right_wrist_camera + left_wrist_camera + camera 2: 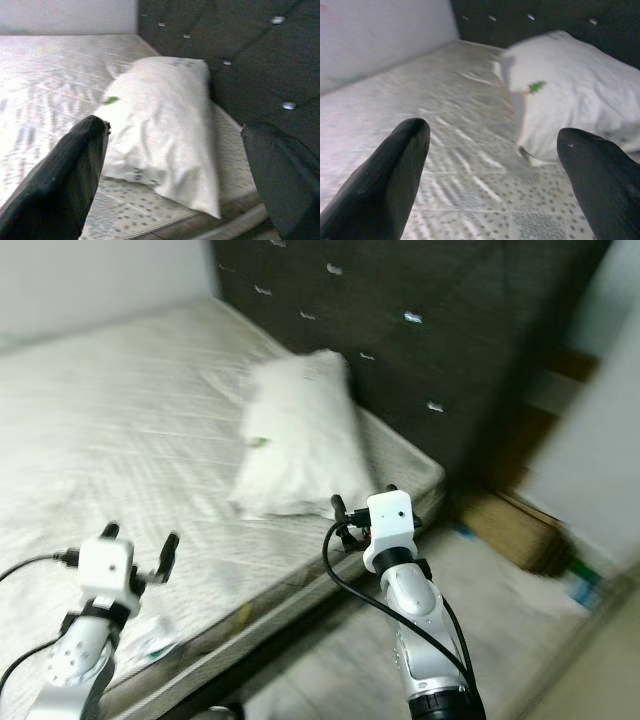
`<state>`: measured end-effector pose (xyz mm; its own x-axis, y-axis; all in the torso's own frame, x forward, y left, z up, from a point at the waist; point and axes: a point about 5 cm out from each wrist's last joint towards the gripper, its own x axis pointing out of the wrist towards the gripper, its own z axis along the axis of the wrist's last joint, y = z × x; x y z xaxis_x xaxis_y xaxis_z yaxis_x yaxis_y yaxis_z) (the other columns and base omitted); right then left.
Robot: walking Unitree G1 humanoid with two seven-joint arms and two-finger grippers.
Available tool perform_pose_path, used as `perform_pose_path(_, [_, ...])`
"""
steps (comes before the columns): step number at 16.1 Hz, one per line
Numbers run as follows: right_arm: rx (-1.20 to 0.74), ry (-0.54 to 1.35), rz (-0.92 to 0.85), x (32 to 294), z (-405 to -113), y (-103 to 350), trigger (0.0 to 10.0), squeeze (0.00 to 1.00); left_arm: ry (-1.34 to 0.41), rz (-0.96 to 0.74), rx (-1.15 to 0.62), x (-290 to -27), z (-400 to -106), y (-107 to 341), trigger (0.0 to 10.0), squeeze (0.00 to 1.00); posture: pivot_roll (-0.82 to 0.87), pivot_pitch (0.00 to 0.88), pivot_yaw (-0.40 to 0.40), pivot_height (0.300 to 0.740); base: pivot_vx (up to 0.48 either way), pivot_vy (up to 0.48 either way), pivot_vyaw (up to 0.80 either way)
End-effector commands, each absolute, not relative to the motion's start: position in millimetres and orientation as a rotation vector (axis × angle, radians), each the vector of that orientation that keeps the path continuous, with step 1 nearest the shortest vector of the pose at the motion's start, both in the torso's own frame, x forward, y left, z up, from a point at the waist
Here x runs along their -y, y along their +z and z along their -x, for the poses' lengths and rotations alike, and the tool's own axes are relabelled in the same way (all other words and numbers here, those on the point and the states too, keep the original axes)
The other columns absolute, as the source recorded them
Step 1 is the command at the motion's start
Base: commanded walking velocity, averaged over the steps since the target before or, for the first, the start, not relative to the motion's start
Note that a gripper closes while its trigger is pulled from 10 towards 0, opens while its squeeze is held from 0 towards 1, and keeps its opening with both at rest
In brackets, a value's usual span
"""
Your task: Clean up the room
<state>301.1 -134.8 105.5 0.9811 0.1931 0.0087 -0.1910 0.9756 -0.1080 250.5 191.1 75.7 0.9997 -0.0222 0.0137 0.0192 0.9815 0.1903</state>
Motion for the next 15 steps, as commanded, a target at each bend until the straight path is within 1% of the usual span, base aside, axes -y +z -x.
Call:
perform_pose_path(1, [0.004, 0.176, 0.105, 141, -302, 102, 10.0, 0.00, -0.021, -0.188, -0.013, -190, -249, 70, 10.0, 0.00, 0.01, 0.122, -0.031, 0.740, 0.000, 0.000, 0.80])
perform_pose_path(3, [0.022, 0.197, 0.095, 136, -306, 106, 10.0, 0.00, -0.024, -0.180, -0.009, -188, -250, 71, 10.0, 0.00, 0.00, 0.121, -0.031, 0.740, 0.000, 0.000, 0.80])
perform_pose_path(9, [0.024, 0.222, 0.088, 129, -305, 104, 10.0, 0.00, -0.039, -0.172, -0.022, -187, -251, 70, 10.0, 0.00, 0.01, 0.135, -0.034, 0.740, 0.000, 0.000, 0.80])
perform_pose_path(10, [0.022, 0.229, 0.085, 127, -304, 104, 10.0, 0.00, -0.041, -0.174, -0.021, -187, -252, 70, 10.0, 0.00, 0.01, 0.138, -0.044, 0.740, 0.000, 0.000, 0.80])
perform_pose_path(13, [0.033, 0.260, 0.086, 120, -309, 106, 10.0, 0.00, -0.062, -0.178, -0.002, -179, -259, 74, 10.0, 0.00, 0.03, 0.138, -0.062, 0.740, 0.000, 0.000, 0.80])
perform_pose_path(15, [0.061, 0.264, 0.078, 117, -316, 113, 10.0, 0.00, -0.047, -0.159, -0.012, -180, -258, 72, 10.0, 0.00, 0.03, 0.138, -0.062, 0.740, 0.000, 0.000, 0.80])
